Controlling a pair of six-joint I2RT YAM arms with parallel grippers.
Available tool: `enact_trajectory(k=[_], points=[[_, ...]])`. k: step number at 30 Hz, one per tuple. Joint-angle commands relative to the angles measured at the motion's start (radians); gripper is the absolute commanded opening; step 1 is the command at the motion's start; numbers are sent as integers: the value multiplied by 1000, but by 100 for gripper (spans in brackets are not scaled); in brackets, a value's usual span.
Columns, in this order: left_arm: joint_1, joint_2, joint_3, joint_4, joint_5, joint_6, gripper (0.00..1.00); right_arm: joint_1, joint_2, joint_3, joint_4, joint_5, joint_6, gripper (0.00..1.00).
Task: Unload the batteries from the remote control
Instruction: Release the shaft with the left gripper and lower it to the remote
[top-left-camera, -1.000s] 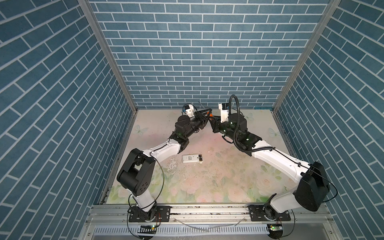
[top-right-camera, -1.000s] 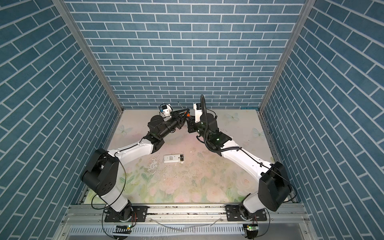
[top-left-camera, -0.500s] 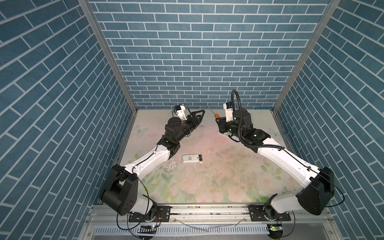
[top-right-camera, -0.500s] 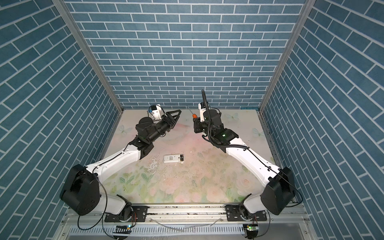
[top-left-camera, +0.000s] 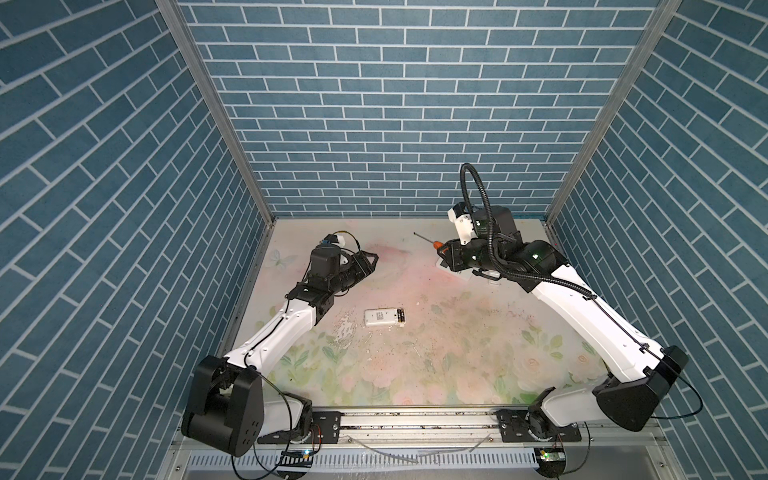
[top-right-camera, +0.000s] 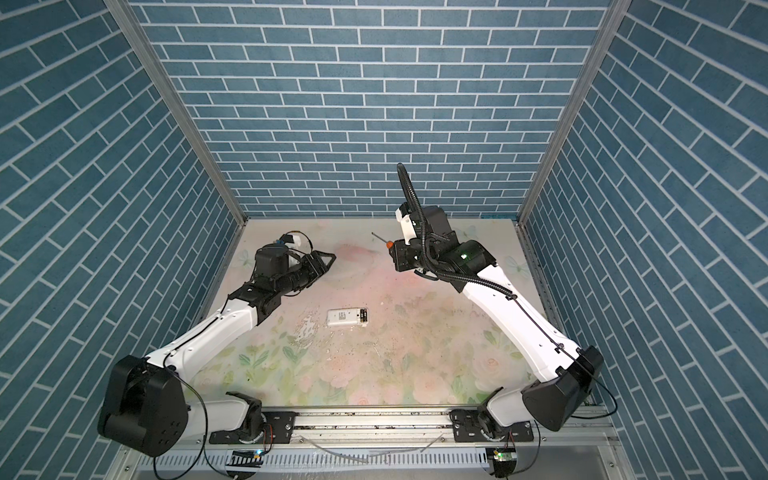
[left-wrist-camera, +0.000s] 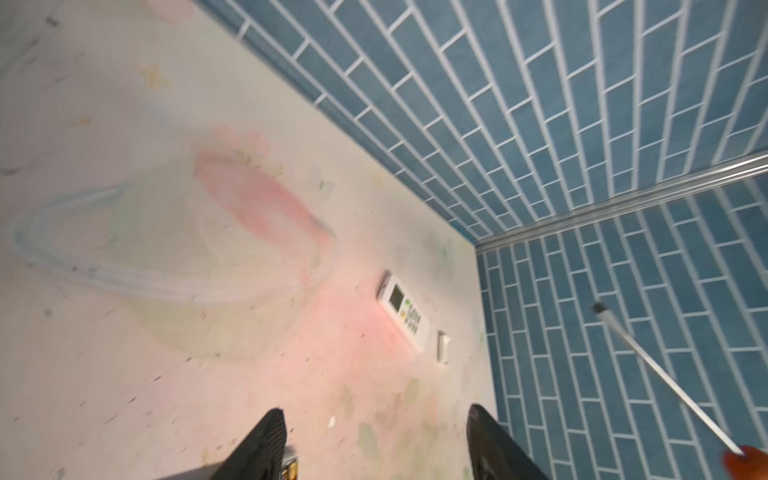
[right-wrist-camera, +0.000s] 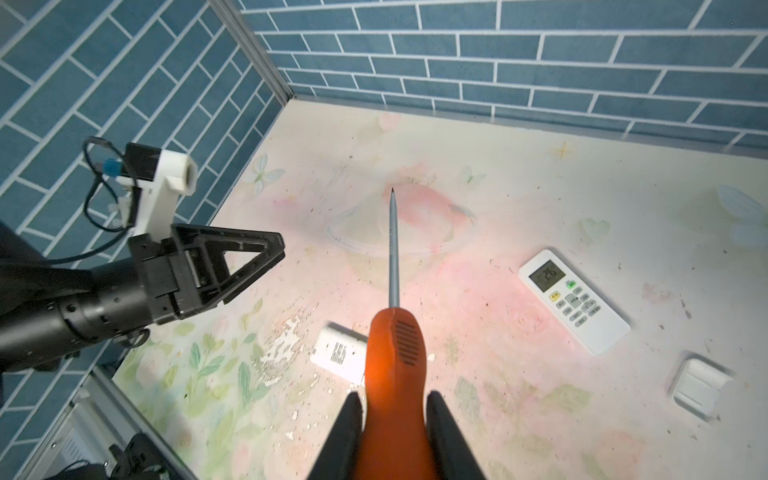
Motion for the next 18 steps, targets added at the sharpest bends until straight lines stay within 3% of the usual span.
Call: enact_trajectory(k=[1,18], points=[[7,56,-4,-111,20,140,70,-4,-10,32,-144,-34,32,0],[-50,398,123,-93,45,272,50,-4,-138,-141,-107,-6,97,0]])
